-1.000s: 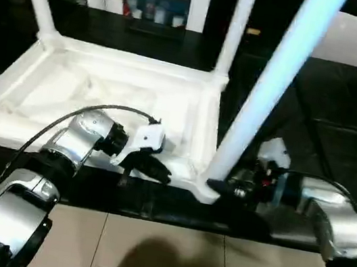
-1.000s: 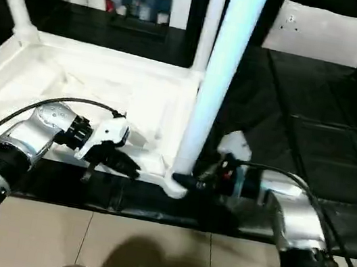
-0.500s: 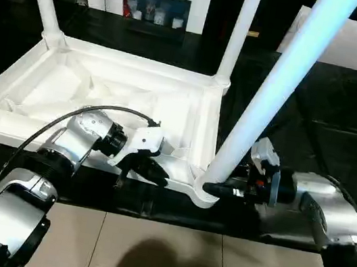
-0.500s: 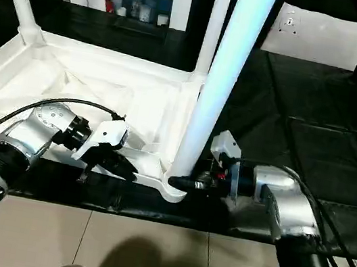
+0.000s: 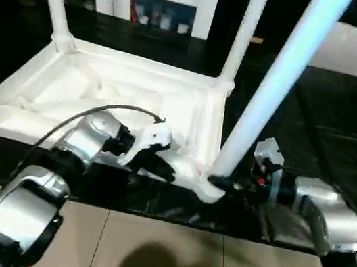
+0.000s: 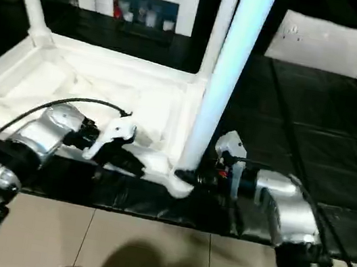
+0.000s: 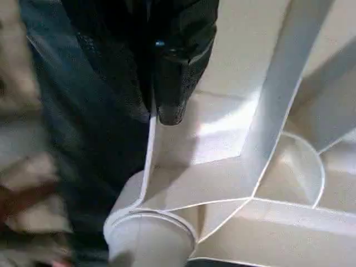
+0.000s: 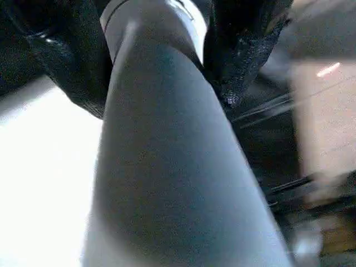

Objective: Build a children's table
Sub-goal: Rotate leg to tighten

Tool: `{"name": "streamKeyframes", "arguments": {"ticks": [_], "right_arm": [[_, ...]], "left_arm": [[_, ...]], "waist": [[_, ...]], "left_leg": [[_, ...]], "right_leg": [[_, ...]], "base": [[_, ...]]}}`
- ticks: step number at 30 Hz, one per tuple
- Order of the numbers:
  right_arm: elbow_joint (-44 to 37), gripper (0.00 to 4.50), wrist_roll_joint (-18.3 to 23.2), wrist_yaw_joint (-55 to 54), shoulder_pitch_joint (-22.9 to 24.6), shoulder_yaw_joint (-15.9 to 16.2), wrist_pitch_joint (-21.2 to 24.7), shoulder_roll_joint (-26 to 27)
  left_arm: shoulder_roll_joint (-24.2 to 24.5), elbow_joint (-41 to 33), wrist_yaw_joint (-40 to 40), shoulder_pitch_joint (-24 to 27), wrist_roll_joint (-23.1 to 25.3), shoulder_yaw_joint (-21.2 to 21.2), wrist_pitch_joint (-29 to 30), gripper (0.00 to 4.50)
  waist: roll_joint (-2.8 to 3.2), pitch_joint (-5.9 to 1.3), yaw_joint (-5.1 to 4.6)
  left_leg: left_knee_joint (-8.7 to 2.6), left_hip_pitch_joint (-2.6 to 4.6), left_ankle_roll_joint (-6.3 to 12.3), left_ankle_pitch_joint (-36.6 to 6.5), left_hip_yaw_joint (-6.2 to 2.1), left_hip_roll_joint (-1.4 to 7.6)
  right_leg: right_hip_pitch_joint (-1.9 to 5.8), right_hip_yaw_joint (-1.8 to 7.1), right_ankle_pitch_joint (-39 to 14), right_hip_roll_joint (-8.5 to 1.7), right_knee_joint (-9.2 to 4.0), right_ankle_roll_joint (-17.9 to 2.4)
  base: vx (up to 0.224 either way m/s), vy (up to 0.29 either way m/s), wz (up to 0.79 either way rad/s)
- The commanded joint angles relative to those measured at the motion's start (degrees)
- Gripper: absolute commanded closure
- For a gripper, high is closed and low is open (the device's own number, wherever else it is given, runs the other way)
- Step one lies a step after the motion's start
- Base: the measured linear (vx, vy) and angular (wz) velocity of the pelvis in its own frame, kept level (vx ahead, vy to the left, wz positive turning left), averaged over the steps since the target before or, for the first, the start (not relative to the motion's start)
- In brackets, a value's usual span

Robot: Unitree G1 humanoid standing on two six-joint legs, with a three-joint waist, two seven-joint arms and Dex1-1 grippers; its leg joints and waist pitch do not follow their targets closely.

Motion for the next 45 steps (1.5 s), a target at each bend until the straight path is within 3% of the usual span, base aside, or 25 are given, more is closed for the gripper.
{"name": "streamKeyframes", "arguments": {"ticks": [1,2,3,4,6,7,9,11,13,14,17,18,19,20,22,23,24,25,26,29,30,36,37,41,45], "right_arm": [[0.7,2.49,-1.6,-6.6,1.4,4.8,2.5,6.5],[1.1,2.52,-2.0,-9.9,1.3,4.0,3.1,8.2],[2.0,2.54,-2.4,-15.0,0.7,2.8,4.0,10.6],[3.3,2.54,-3.2,-21.4,-0.3,1.4,4.6,13.6],[4.5,2.56,-3.4,-27.6,-1.3,-0.6,5.7,16.5],[5.7,2.56,-3.5,-32.7,-2.3,-2.1,6.3,19.0],[7.6,2.56,-5.0,-40.7,-4.5,-3.8,4.6,23.2],[10.4,2.56,-4.7,-47.9,-7.8,-6.6,2.3,27.8],[11.0,2.56,-4.2,-48.8,-9.3,-7.1,0.2,29.6],[11.0,2.21,-4.5,-48.8,-9.4,-6.9,0.0,29.7],[10.5,1.75,-5.4,-49.7,-9.5,-6.9,-1.3,30.3],[10.0,1.75,-5.6,-50.0,-8.9,-7.1,-1.8,30.2],[9.7,1.65,-5.9,-50.1,-8.5,-7.2,-2.0,30.1],[8.9,1.56,-6.0,-50.0,-7.8,-7.3,-2.1,29.8],[6.0,1.36,-5.7,-48.8,-5.5,-7.6,-2.6,28.8],[4.9,1.36,-5.5,-48.3,-4.6,-7.6,-2.9,28.5],[0.2,1.31,-5.8,-46.9,-1.1,-6.9,-3.8,26.4],[0.0,1.24,-5.8,-46.8,-0.9,-6.9,-3.9,26.3],[-2.0,1.08,-6.1,-46.1,0.6,-6.6,-4.7,25.3],[-8.8,0.88,-4.2,-42.3,5.0,-7.6,-5.5,23.4],[-12.9,0.78,-2.6,-40.4,7.3,-8.2,-5.1,22.3],[-19.8,0.27,1.0,-36.5,9.9,-8.0,-4.1,19.2],[-20.5,0.16,1.8,-35.4,9.9,-7.8,-3.7,18.8],[-21.6,0.0,4.0,-31.2,9.0,-7.3,-2.3,17.3],[-21.2,0.0,5.6,-29.4,6.5,-6.3,0.8,16.0]], "left_arm": [[-6.6,0.5,13.1,-4.2,-2.7,3.8,3.1,4.5],[-7.5,1.1,15.2,-4.8,-2.9,4.3,4.0,4.5],[-8.8,1.9,17.9,-5.7,-3.2,5.1,4.7,4.5],[-10.2,2.8,21.8,-6.9,-3.4,6.0,5.4,4.5],[-11.4,3.9,25.3,-8.0,-3.6,7.1,5.6,4.5],[-12.4,4.7,27.8,-8.9,-3.9,8.0,5.9,4.5],[-14.1,6.5,32.9,-10.7,-4.2,9.7,5.8,4.5],[-15.2,7.5,35.7,-11.9,-3.5,9.8,5.4,4.5],[-15.5,7.8,36.3,-12.3,-2.9,9.5,4.9,4.5],[-15.5,7.8,36.2,-12.3,-2.8,9.4,4.9,4.5],[-14.9,8.1,34.8,-12.2,-1.5,8.3,3.7,4.5],[-14.6,8.3,33.9,-12.0,-1.0,8.0,2.5,4.5],[-14.4,8.4,33.3,-11.9,-0.7,7.8,1.8,4.5],[-14.1,8.5,32.6,-11.7,-0.6,7.7,1.5,4.5],[-13.4,8.7,30.5,-11.2,-0.2,7.0,-0.1,4.5],[-13.2,8.7,29.8,-11.0,-0.1,6.8,-0.7,4.5],[-12.4,8.3,27.5,-10.2,0.2,6.2,-2.2,4.5],[-12.4,8.3,27.4,-10.2,0.2,6.1,-2.3,4.5],[-12.0,8.2,26.5,-9.9,0.3,5.9,-3.2,4.5],[-10.8,8.1,24.4,-8.8,0.3,5.7,-6.1,4.5],[-10.1,8.1,23.2,-8.2,0.2,6.0,-8.0,4.5],[-9.3,6.9,22.0,-7.1,-3.6,9.8,-8.1,4.5],[-9.1,6.3,21.7,-6.8,-4.1,10.2,-8.4,4.23],[-8.1,3.1,20.3,-5.5,-7.4,12.6,-6.2,3.85],[-6.4,-3.7,18.8,-2.2,-10.9,15.5,-1.9,3.45]], "waist": [[-0.4,-3.21,-0.84],[-0.25,-3.17,-1.53],[0.55,-3.19,-2.08],[0.57,-3.34,-2.98],[1.05,-3.12,-4.17],[1.28,-3.11,-4.98],[1.48,-3.02,-5.5],[1.39,-2.92,-6.07],[1.3,-3.02,-5.93],[1.29,-3.07,-5.81],[1.02,-3.94,-5.07],[0.64,-4.08,-5.24],[0.21,-4.47,-5.01],[0.14,-4.7,-4.89],[-0.01,-5.74,-4.6],[-0.21,-5.71,-4.37],[-0.45,-5.84,-4.2],[-0.48,-5.47,-3.49],[-0.43,-5.49,-3.21],[-0.24,-5.18,-2.48],[0.18,-5.0,-2.16],[-0.03,-4.54,-1.88],[0.04,-4.45,-1.81],[0.36,-4.4,-1.6],[0.41,-4.47,-2.01]], "left_leg": [[-4.45,0.87,-0.02,-16.8,-1.56,2.9],[-4.34,0.91,-0.25,-17.8,-1.7,2.79],[-4.42,1.05,-0.35,-19.5,-2.16,3.02],[-4.78,0.58,-0.51,-20.8,-2.5,3.48],[-5.01,0.88,-0.76,-24.3,-2.82,3.82],[-5.2,0.75,-0.91,-26.8,-3.13,4.14],[-5.67,0.61,-1.17,-28.6,-3.18,4.45],[-5.4,1.13,-1.19,-29.2,-2.95,3.88],[-4.99,0.63,0.08,-24.6,-2.66,3.23],[-5.01,0.45,0.36,-23.2,-2.59,3.21],[-5.2,-0.46,1.85,-13.5,-2.04,3.54],[-5.07,-1.0,2.8,-10.0,-1.76,3.33],[-4.7,-1.29,4.2,-7.5,-1.57,2.98],[-4.37,-0.99,5.12,-6.2,-1.28,2.8],[-3.1,-1.47,11.46,4.3,-0.9,2.35],[-2.9,-1.57,13.06,7.3,-0.82,2.24],[-2.53,-1.39,15.98,10.9,-0.65,2.05],[-2.32,-1.7,17.87,10.8,-0.57,1.88],[-2.24,-1.66,18.04,10.3,-0.48,1.98],[-2.41,-1.82,16.49,6.3,-0.62,2.3],[-2.55,-1.82,15.09,3.9,-0.64,2.51],[-3.6,-1.72,6.63,-5.6,-0.73,2.55],[-3.67,-1.75,5.88,-6.5,-0.67,2.4],[-3.89,-1.26,4.7,-9.0,-0.75,3.09],[-4.29,-1.34,3.13,-10.0,-1.16,3.26]], "right_leg": [[2.1,2.37,-39.6,-4.07,-6.89,-2.8],[2.08,1.92,-40.7,-4.08,-7.34,-1.9],[2.47,1.0,-40.4,-4.17,-7.82,-1.4],[2.99,0.53,-38.2,-4.01,-7.91,-1.1],[2.96,-0.26,-35.7,-3.91,-8.33,-1.7],[3.48,-0.83,-34.4,-3.9,-8.18,-1.4],[3.53,-0.45,-32.3,-4.11,-7.69,-1.8],[3.07,-0.4,-32.9,-4.36,-8.14,-2.4],[3.27,0.06,-33.9,-5.18,-8.48,-2.9],[3.27,0.31,-33.1,-5.21,-8.32,-3.2],[3.38,2.08,-20.5,-4.9,-5.88,-8.1],[3.41,2.53,-14.6,-4.46,-4.63,-10.3],[3.48,3.02,-12.3,-4.34,-3.82,-11.2],[3.1,3.3,-10.6,-4.29,-3.58,-11.9],[3.17,3.59,3.5,-4.2,-1.15,-16.3],[3.09,3.79,7.8,-4.27,-0.69,-16.9],[2.76,3.73,13.2,-3.91,0.19,-18.5],[2.87,3.58,12.8,-3.95,-0.02,-17.9],[2.82,3.65,12.0,-4.12,0.01,-17.5],[2.81,3.33,2.3,-3.93,-0.91,-15.3],[2.88,3.32,-2.2,-3.78,-1.53,-13.9],[2.88,3.02,-19.6,-3.38,-3.91,-7.3],[2.74,2.99,-21.8,-3.4,-4.32,-6.6],[2.3,2.84,-22.3,-3.54,-4.5,-8.1],[2.93,2.66,-24.2,-3.6,-4.56,-6.6]], "base": [[-0.052,0.018,-0.01],[-0.052,0.018,-0.01],[0.0,0.0,0.0],[0.0,0.0,0.0],[0.0,0.0,0.0],[0.0,0.0,0.0],[0.0,0.0,0.0],[0.0,0.0,0.0],[0.0,0.0,0.0],[0.0,0.0,0.0],[0.036,-0.005,0.02],[0.056,-0.017,-0.02],[0.06,-0.038,0.0],[0.06,-0.038,0.0],[0.08,-0.064,0.04],[0.084,-0.068,0.03],[0.065,-0.062,0.03],[0.041,-0.054,0.02],[0.041,-0.054,0.02],[0.0,0.0,0.0],[0.0,0.0,0.0],[-0.028,-0.006,-0.01],[0.0,0.0,0.0],[0.0,0.0,0.0],[0.0,0.0,0.0]]}}
